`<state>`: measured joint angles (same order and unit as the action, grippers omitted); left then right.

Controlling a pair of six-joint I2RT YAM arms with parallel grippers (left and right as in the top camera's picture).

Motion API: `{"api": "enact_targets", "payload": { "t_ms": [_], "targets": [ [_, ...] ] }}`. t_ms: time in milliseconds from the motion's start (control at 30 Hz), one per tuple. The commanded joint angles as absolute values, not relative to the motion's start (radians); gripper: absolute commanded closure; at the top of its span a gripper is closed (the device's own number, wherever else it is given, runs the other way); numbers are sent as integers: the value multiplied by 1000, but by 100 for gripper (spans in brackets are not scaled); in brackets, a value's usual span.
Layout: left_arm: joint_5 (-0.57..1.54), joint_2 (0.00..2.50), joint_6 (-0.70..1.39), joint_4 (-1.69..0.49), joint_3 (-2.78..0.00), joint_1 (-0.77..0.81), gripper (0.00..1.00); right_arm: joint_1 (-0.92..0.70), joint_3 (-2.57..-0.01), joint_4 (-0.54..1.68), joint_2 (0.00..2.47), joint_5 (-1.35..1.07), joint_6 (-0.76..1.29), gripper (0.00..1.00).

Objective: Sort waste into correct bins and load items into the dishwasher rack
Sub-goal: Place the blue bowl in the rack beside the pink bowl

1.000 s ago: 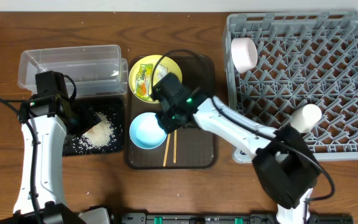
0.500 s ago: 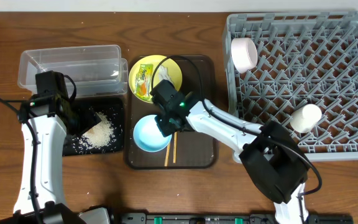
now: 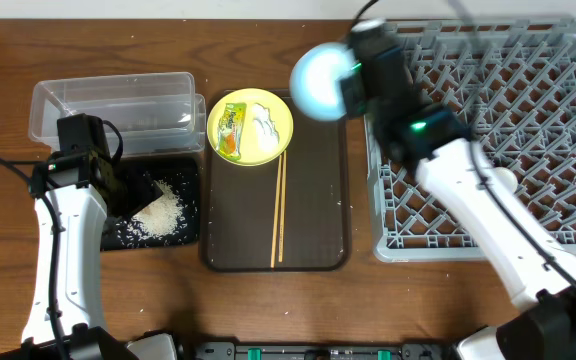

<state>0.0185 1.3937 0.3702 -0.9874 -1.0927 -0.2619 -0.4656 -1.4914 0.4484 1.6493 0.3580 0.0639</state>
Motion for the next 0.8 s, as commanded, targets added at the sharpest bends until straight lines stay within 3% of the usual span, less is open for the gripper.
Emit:
{"api": "enact_targets", "payload": {
  "t_ms": [0,267,467,767],
  "targets": [
    [0,1385,380,-990,-1099,-265,16,-373,-1493,382,1668,562,-151,99],
    [0,1385,380,-989,-1099,-265,16,-188,-1493,76,1729,643,-514,99],
    [0,1385,380,-986,-1099,-265,16,-135,-1493,-171,1845,870,-719,99],
    [0,1385,380,-987,-1099,-265,16,-101,-1493,-353,2019,993,-743,99]
  ]
}}
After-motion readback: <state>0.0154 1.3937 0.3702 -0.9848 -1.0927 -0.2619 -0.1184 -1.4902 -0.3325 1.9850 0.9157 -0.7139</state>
